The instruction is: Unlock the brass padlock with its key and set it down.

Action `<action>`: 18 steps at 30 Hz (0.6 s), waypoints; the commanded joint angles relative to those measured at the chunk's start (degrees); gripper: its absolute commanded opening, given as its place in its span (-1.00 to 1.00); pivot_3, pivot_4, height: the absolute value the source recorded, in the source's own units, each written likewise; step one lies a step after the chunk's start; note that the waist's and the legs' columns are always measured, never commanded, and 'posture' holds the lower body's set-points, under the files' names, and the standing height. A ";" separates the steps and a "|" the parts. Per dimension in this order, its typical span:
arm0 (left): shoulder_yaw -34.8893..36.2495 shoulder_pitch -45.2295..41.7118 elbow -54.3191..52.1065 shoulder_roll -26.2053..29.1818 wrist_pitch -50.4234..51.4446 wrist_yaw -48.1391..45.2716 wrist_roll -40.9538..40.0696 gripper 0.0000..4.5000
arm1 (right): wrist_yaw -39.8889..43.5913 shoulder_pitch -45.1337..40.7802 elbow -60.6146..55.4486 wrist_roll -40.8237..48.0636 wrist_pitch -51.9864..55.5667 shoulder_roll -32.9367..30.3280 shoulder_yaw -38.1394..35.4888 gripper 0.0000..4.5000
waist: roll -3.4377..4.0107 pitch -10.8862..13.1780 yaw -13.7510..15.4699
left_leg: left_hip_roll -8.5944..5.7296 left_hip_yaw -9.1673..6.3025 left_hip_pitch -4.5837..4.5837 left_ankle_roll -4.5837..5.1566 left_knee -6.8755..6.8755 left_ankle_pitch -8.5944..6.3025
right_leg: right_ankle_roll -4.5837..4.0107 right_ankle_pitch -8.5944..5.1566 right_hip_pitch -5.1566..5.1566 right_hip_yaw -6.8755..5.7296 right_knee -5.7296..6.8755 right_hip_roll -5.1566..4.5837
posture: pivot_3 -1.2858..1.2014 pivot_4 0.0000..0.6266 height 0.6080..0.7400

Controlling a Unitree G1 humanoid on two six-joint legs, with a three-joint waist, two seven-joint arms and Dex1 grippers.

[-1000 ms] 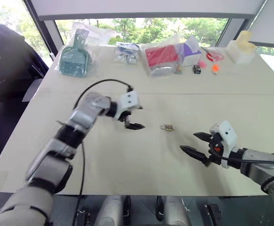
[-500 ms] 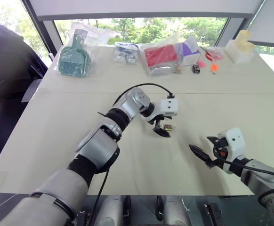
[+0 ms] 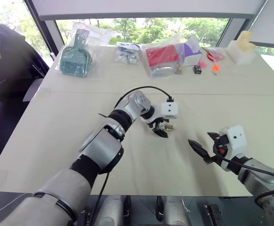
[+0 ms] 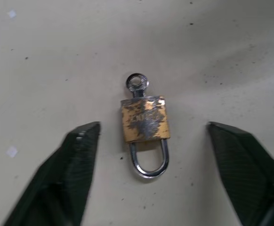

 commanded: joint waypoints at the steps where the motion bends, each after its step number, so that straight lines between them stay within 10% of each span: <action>1: 0.13 1.53 0.17 -1.18 0.99 1.52 1.66 -0.16 | -0.10 0.04 -1.36 0.31 -0.69 0.40 -0.69 1.00 | 0.00 -0.01 -0.07 | 0.00 0.00 0.03 0.01 0.02 -0.01 | 0.00 0.00 0.04 0.00 -0.01 -0.01 | 0.03 -0.52 0.93; 4: 0.50 2.53 -0.15 -1.57 1.21 2.55 1.93 -0.68 | 0.04 -0.01 -1.49 0.84 -0.17 0.41 -0.59 1.00 | 0.00 -0.03 -0.08 | 0.00 -0.02 0.08 0.03 0.05 -0.02 | 0.00 0.00 0.11 0.00 -0.01 -0.01 | 0.03 -0.52 0.93; 18: 12.65 11.92 -34.73 14.18 -12.97 -0.48 -12.10 -0.68 | -8.40 -16.44 4.14 26.97 5.40 10.45 -7.09 1.00 | 0.10 -0.06 -0.36 | 0.05 -0.02 0.03 -0.06 -0.13 0.03 | 0.05 0.08 -0.13 0.00 0.16 -0.02 | 0.03 -0.52 0.93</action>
